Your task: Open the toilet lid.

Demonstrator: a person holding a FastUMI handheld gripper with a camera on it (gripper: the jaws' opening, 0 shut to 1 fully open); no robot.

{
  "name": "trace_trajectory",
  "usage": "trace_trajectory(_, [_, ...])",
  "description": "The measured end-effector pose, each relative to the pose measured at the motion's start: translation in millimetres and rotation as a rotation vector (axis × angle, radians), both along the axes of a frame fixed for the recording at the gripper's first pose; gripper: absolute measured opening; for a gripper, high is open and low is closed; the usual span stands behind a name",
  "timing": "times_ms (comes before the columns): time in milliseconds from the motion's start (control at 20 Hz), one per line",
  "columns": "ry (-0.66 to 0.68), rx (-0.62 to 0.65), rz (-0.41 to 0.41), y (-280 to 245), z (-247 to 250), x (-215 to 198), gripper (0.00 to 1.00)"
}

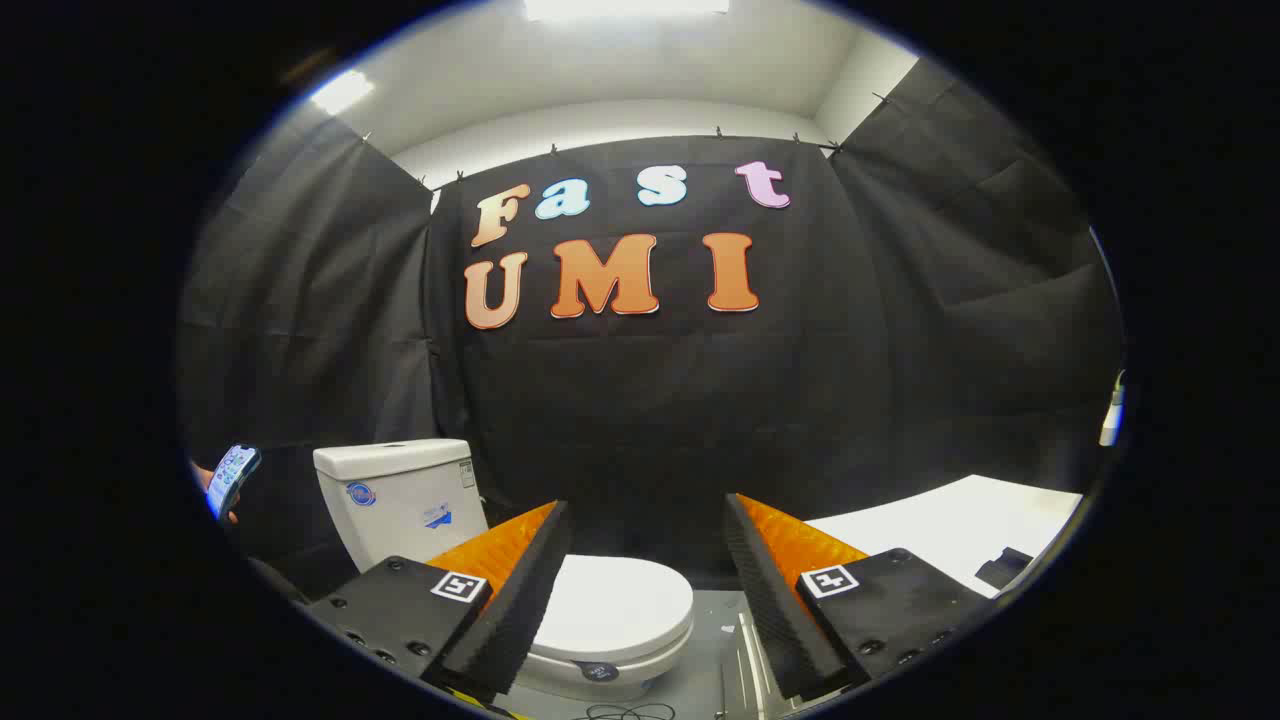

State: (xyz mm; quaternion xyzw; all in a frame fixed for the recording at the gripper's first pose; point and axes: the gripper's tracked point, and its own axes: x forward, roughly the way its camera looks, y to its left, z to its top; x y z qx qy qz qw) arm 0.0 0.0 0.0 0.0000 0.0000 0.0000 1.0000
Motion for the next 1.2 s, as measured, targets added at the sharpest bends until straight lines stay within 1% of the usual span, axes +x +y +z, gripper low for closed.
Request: trace_trajectory(1200, [-0.005,0.0,0.007,2.3,1.8,-1.2,0.98])
